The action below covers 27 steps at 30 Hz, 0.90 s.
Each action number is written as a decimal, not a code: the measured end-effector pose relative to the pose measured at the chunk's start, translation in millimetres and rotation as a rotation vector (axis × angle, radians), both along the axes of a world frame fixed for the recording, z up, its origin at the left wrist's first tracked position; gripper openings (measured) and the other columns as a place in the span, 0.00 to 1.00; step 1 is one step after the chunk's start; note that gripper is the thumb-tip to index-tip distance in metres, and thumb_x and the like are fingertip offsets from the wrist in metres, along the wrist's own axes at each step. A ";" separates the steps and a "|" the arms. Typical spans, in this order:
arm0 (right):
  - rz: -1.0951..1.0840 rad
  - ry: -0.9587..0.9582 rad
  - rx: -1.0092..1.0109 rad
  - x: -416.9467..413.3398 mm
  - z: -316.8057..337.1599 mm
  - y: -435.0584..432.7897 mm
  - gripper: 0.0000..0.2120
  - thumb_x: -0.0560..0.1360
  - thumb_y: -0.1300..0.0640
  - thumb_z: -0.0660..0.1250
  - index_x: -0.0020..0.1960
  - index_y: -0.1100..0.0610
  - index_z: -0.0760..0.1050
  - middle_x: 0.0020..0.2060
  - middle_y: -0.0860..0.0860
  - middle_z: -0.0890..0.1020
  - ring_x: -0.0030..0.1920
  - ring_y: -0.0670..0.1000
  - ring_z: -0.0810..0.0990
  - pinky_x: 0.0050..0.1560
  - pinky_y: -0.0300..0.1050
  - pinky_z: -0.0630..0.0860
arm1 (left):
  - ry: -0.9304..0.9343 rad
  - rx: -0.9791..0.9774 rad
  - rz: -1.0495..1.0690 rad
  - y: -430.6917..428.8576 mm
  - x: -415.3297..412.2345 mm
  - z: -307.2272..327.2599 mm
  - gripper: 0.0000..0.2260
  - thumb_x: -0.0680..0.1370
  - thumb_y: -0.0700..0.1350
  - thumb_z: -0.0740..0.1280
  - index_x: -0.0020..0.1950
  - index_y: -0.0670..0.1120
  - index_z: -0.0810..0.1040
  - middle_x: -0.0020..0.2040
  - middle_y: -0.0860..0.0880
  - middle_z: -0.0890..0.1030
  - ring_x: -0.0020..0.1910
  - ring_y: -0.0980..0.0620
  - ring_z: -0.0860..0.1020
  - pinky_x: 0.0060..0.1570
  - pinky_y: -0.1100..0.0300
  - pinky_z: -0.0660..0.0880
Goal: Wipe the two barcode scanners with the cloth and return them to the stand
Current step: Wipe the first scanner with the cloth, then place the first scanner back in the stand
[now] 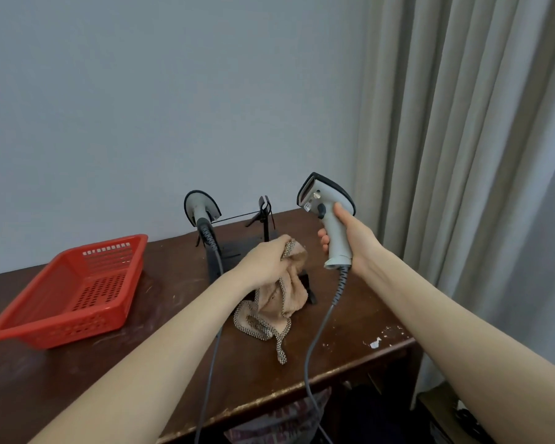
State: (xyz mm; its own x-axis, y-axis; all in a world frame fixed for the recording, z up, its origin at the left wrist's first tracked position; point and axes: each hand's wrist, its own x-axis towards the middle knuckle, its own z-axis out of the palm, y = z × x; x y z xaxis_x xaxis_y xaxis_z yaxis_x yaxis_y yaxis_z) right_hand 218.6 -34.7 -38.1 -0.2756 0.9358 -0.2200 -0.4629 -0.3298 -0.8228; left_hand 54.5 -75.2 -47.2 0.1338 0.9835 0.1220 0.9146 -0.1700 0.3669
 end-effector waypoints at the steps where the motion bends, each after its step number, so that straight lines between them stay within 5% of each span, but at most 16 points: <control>1: -0.002 -0.003 -0.003 -1.4 -0.5 -0.9 0.19 0.77 0.44 0.65 0.50 0.62 0.74 0.28 0.54 0.79 0.23 0.48 0.76 0.24 0.37 0.75 | 0.071 -0.085 -0.030 -1.8 -0.1 -3.8 0.11 0.77 0.44 0.64 0.58 0.44 0.70 0.56 0.46 0.78 0.56 0.45 0.76 0.49 0.56 0.71; 4: -0.004 -0.003 -0.003 -4.9 1.2 -3.7 0.18 0.78 0.44 0.63 0.48 0.61 0.75 0.30 0.54 0.78 0.24 0.48 0.75 0.25 0.37 0.75 | 0.089 -0.372 -0.148 -6.5 0.8 -8.8 0.16 0.72 0.49 0.72 0.54 0.45 0.71 0.50 0.50 0.77 0.51 0.49 0.76 0.44 0.59 0.70; 7: -0.010 -0.005 0.001 -7.7 6.0 -4.9 0.18 0.79 0.45 0.62 0.47 0.61 0.74 0.31 0.55 0.78 0.25 0.48 0.75 0.26 0.38 0.75 | -0.064 -0.552 -0.187 -9.9 -0.1 -1.2 0.25 0.71 0.53 0.72 0.65 0.47 0.73 0.59 0.52 0.77 0.57 0.54 0.76 0.58 0.60 0.73; 12: -0.021 -0.037 0.027 -17.9 21.6 -1.4 0.15 0.81 0.50 0.59 0.48 0.62 0.75 0.34 0.56 0.80 0.26 0.50 0.76 0.29 0.40 0.75 | -0.419 -0.390 -0.104 -4.4 2.1 23.8 0.16 0.78 0.51 0.63 0.59 0.41 0.78 0.56 0.46 0.81 0.55 0.51 0.79 0.56 0.56 0.77; 16: -0.011 -0.079 0.045 -29.2 37.6 5.6 0.09 0.79 0.57 0.60 0.50 0.63 0.74 0.39 0.56 0.81 0.35 0.53 0.79 0.42 0.49 0.78 | -0.787 -0.442 -0.063 -4.7 11.4 39.3 0.27 0.80 0.60 0.52 0.57 0.39 0.77 0.52 0.39 0.82 0.51 0.43 0.82 0.49 0.54 0.80; 23: -0.008 -0.152 0.096 -45.2 56.3 11.0 0.06 0.77 0.66 0.57 0.46 0.64 0.72 0.38 0.55 0.78 0.34 0.50 0.75 0.37 0.44 0.73 | -0.891 -0.407 -0.131 -4.9 10.9 40.8 0.06 0.79 0.45 0.64 0.52 0.43 0.73 0.45 0.43 0.81 0.38 0.51 0.83 0.36 0.62 0.80; 27: -0.004 -0.149 0.111 -52.3 66.1 17.5 0.05 0.76 0.67 0.57 0.46 0.65 0.72 0.37 0.56 0.77 0.35 0.51 0.75 0.38 0.45 0.74 | -1.036 -0.377 -0.115 -0.8 8.9 42.4 0.08 0.76 0.40 0.68 0.53 0.42 0.72 0.43 0.45 0.79 0.35 0.50 0.83 0.34 0.60 0.80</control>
State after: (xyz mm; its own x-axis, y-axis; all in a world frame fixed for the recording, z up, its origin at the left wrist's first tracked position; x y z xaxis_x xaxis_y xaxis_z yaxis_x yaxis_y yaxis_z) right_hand 166.3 -17.2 28.0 -0.2440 0.9576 -0.1534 -0.3340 -0.2315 -0.9137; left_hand 63.4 -76.0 -4.8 0.2327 0.9695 -0.0767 0.1209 0.0494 0.9914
